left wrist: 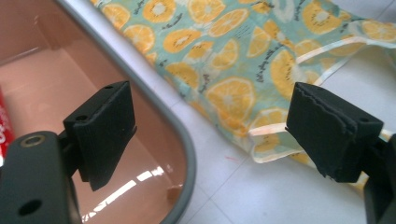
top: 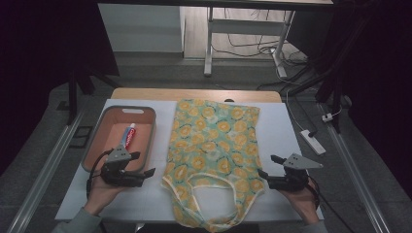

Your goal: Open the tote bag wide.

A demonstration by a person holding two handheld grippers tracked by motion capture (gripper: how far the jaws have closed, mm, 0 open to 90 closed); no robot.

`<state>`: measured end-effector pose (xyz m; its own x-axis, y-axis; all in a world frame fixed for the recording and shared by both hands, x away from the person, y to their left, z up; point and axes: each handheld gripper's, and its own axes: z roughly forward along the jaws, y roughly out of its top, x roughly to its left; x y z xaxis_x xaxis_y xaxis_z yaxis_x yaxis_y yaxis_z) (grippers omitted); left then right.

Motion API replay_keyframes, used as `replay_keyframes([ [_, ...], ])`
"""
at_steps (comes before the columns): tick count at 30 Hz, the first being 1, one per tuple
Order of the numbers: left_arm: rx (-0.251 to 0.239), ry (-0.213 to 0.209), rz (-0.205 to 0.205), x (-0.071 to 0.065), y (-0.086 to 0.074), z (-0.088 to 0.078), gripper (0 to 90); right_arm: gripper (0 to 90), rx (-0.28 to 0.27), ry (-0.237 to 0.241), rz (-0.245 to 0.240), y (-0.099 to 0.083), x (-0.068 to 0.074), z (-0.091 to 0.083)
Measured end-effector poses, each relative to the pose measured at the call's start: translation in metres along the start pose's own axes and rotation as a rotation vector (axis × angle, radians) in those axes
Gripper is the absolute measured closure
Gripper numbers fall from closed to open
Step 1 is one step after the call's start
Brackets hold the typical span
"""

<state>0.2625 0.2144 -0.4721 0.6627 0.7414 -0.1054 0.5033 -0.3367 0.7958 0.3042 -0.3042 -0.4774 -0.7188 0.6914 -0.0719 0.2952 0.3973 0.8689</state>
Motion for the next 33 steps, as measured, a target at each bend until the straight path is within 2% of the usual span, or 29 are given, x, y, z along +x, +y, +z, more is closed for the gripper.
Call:
replay_keyframes([
  [5, -0.002, -0.024, 0.037, -0.012, 0.006, -0.005, 15.8, 25.0, -0.008, 0.01, -0.001, 0.003, 0.001, 0.001],
  [10, 0.02, -0.04, 0.073, -0.023, 0.014, -0.003, 16.5, 25.0, -0.015, 0.019, -0.005, 0.004, 0.004, 0.001],
  [13, 0.044, -0.053, 0.084, -0.026, 0.021, 0.002, 16.7, 25.0, -0.021, 0.023, -0.006, 0.006, 0.005, 0.0],
  [17, 0.078, -0.075, 0.107, -0.03, 0.04, 0.012, 16.9, 25.1, -0.032, 0.032, 0.0, 0.007, 0.005, -0.001],
  [20, 0.096, -0.1, 0.137, -0.037, 0.05, 0.018, 17.3, 25.1, -0.031, 0.035, -0.003, 0.008, 0.006, 0.0],
  [25, 0.103, -0.137, 0.156, -0.05, 0.05, 0.031, 18.5, 25.1, -0.023, 0.044, -0.01, 0.008, 0.009, 0.002],
  [26, 0.118, -0.142, 0.158, -0.052, 0.05, 0.035, 18.5, 25.1, -0.019, 0.046, -0.01, 0.007, 0.01, 0.003],
  [31, 0.173, -0.124, 0.167, -0.062, 0.049, 0.051, 21.1, 25.1, -0.004, 0.054, -0.024, 0.007, 0.013, 0.007],
  [33, 0.2, -0.096, 0.174, -0.066, 0.048, 0.06, 22.1, 25.1, -0.001, 0.057, -0.025, 0.008, 0.014, 0.008],
])
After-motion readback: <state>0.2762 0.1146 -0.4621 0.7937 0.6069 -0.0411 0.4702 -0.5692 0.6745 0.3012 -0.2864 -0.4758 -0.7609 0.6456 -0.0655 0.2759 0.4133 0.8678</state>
